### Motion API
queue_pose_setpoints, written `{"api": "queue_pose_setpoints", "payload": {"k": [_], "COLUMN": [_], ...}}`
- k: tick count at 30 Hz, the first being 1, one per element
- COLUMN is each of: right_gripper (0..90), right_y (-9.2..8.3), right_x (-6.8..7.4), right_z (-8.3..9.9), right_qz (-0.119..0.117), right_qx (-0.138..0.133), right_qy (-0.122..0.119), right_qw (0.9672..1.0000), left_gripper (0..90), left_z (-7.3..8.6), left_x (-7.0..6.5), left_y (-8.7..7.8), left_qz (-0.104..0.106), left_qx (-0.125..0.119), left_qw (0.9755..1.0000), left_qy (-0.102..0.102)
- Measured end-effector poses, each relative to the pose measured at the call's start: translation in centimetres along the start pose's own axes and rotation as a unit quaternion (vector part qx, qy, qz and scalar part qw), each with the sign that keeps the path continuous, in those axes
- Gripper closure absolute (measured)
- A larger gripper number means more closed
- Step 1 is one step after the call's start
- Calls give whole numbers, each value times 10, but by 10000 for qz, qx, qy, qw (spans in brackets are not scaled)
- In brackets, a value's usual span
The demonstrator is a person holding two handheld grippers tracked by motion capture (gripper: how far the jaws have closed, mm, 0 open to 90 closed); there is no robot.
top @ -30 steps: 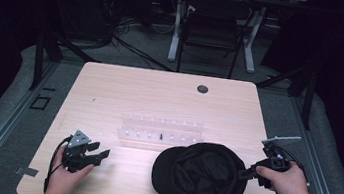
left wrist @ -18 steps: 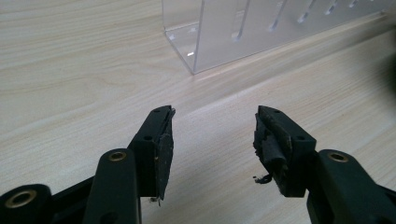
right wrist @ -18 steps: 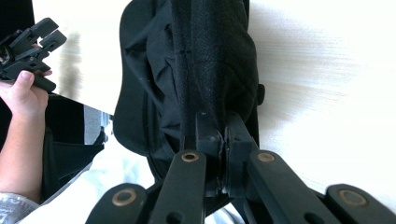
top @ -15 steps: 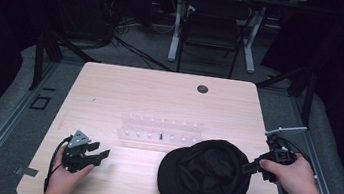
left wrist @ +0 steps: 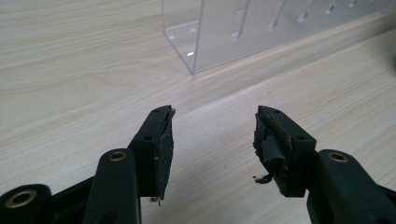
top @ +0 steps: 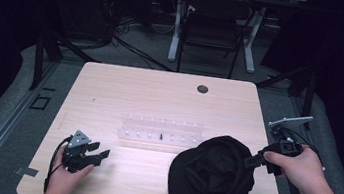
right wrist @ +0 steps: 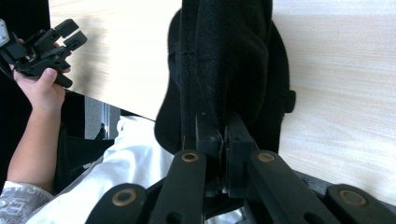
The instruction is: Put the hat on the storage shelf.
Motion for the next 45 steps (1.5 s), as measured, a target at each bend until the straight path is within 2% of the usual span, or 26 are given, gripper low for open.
{"api": "queue_pose_setpoints", "payload": {"k": [6,7,8,10,11,16,21,22,24,25,26,29,32,38,40,42,45], "right_gripper": [877,877,877,878,879,879,879,879,878,879,879,879,879,878,877,878,878], "right_y": [-8,-11,-11,-14,-18,-26,-33,-33,-36,-37,-39,-42,-44,-46,-48,-49,-51], "right_x": [7,7,8,10,13,20,22,23,22,22,22,22,22,21,21,22,24], "right_z": [-1,-1,-2,-2,-1,0,-1,-1,-1,-1,-1,-1,-2,-4,-4,-6,-6], "right_qz": [54,50,46,-84,-234,-504,-619,-649,-692,-736,-814,-942,-970,-1350,-1385,-1475,-1517], "right_qx": [0,142,66,16,-17,-91,-85,-145,-152,-204,-203,-214,-259,-475,-456,-532,-567], "right_qy": [2,-93,-48,-4,17,59,1,78,7,-27,53,95,95,297,236,274,266], "right_qw": [10000,9998,10000,10000,9997,9987,9980,9978,9975,9971,9965,9953,9949,9893,9890,9873,9864], "left_gripper": [470,471,471,470,471,470,470,471,470,471,471,471,471,470,471,470,471], "left_z": [0,0,0,0,0,0,0,0,0,0,0,0,0,0,0,0,0], "left_x": [0,0,0,0,0,0,0,0,0,0,0,0,0,0,0,0,0], "left_y": [0,0,0,0,0,0,0,0,0,0,0,0,0,0,0,0,0], "left_qz": [5,5,4,22,20,-1,-2,-6,-9,-9,-7,-9,-7,-6,-1,2,1], "left_qx": [-2,0,-2,35,35,-10,-8,-8,-2,1,7,-2,-12,22,36,36,38], "left_qw": [10000,10000,10000,10000,10000,10000,10000,10000,10000,10000,10000,10000,10000,10000,10000,10000,10000], "left_qy": [-10,-6,-7,-2,-1,-10,-9,-9,-1,3,2,-2,-9,2,-1,-1,10]}}
Point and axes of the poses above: each handheld gripper's, and its own axes: y roughly forward along the jaws, z roughly out of its underside, x roughly to its left, the point moved 2 cm from there along y, roughly forward along the jaws, and after that the axes turned 1 degree about -y, right-handed, at the moved point
